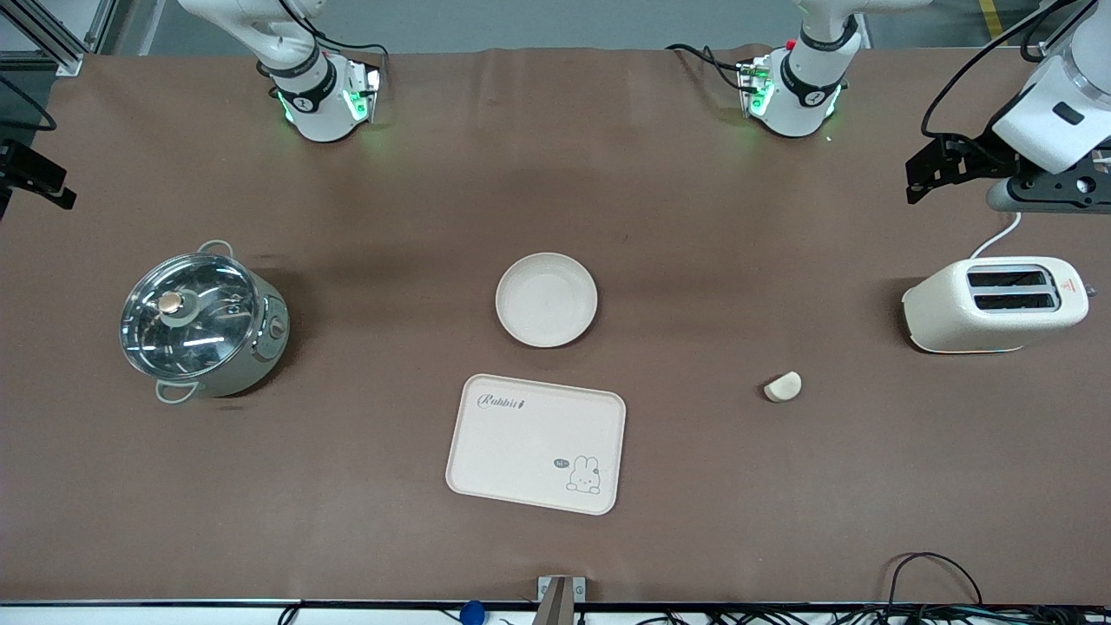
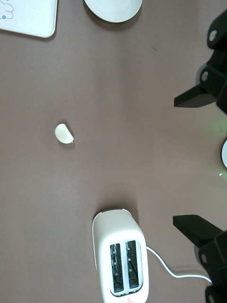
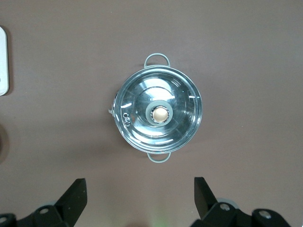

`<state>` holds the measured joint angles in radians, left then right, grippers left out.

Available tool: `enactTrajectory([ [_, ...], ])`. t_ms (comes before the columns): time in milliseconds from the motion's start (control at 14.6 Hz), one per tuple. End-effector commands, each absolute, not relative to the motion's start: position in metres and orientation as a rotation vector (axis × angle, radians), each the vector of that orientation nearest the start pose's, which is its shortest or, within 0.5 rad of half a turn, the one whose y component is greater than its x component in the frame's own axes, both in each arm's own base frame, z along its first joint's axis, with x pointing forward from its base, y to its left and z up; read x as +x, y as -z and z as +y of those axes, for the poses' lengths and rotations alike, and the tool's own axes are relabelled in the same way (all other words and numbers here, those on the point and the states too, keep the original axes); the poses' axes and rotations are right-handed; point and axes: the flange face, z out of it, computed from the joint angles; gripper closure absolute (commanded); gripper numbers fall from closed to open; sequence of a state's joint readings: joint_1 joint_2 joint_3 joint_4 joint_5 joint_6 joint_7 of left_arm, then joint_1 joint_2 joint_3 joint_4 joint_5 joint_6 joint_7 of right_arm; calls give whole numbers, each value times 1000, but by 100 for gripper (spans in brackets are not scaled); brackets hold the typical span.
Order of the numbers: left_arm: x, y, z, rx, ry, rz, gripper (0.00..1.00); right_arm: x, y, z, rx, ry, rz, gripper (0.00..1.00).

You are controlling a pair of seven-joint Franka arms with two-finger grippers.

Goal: Place bun in plate and plate on tray
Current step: 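Move the left gripper toward the bun while the right gripper reaches the plate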

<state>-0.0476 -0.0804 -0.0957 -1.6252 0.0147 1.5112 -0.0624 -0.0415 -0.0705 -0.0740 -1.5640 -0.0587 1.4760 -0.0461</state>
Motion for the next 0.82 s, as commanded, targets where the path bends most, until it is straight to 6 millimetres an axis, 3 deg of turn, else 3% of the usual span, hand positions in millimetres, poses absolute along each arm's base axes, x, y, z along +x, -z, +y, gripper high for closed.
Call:
enactTrajectory([
  [0, 519, -643, -73, -3113, -52, 146, 0, 516, -659, -69, -3194, -36, 144, 0],
  [274, 530, -634, -74, -3113, -66, 144, 0, 516, -659, -72, -3175, -34, 155, 0],
  [411, 551, -622, -80, -3117, -90, 152, 0, 517, -656, -63, -3140, -34, 133, 0],
  [548, 567, -594, -81, -3114, -147, 136, 0, 521, -635, -52, -3087, -66, 110, 0],
  [753, 589, -561, -84, -3122, -108, 131, 0, 533, -583, -32, -3050, -45, 78, 0],
])
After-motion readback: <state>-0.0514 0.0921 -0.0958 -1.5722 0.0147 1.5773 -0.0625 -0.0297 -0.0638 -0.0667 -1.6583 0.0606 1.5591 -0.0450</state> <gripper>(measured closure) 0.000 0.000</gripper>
